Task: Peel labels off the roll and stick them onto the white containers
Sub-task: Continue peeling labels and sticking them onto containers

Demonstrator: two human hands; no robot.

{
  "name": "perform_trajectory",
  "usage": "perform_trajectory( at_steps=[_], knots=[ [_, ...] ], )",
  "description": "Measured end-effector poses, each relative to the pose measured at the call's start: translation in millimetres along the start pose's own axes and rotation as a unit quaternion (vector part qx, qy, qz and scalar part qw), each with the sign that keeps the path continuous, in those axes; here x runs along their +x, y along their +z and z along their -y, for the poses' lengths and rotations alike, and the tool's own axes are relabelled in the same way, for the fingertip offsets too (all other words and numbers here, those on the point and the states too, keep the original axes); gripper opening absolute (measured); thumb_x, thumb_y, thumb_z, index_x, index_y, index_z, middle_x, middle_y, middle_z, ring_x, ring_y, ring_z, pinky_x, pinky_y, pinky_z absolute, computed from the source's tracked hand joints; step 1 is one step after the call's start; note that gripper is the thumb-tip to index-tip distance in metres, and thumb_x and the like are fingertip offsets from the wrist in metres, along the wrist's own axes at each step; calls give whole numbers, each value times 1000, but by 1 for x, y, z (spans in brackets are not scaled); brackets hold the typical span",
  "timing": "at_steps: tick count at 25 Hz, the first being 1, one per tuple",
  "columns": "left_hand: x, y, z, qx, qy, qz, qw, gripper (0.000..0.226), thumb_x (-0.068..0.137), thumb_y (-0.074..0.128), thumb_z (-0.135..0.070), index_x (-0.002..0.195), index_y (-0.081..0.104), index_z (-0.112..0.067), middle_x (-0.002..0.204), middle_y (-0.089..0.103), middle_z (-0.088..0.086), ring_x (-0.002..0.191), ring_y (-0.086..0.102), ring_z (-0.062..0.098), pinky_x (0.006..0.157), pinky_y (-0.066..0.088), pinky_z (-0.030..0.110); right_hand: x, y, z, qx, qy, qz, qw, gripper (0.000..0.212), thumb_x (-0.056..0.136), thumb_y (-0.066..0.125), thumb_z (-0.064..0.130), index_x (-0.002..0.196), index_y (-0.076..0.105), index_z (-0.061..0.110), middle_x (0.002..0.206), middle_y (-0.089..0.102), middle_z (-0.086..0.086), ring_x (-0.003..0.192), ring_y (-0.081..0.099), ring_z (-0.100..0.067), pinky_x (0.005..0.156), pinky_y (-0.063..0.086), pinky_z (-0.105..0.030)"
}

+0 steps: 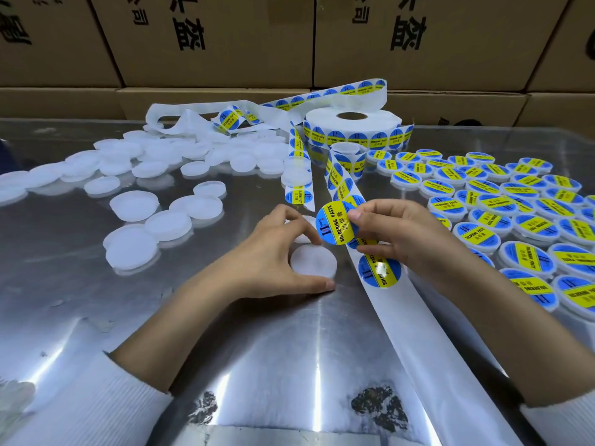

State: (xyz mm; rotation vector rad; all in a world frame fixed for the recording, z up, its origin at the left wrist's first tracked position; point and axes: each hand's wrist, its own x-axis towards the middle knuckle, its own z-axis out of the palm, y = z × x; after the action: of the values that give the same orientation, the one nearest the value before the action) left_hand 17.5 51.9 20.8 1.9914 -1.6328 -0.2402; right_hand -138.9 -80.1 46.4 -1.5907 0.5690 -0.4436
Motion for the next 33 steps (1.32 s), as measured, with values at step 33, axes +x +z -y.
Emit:
perform_trajectory(
  at_steps=[33],
  knots=[
    [0,2,-18,-118,95,-143,978,87,63,87,-33,137,41,-27,106,58,-12,75,52,6,68,43,12,-4,10,-4,-5,26,1,1000,12,82,69,18,71,66,15,96,71,-20,82,65,-23,82,55,-32]
  ],
)
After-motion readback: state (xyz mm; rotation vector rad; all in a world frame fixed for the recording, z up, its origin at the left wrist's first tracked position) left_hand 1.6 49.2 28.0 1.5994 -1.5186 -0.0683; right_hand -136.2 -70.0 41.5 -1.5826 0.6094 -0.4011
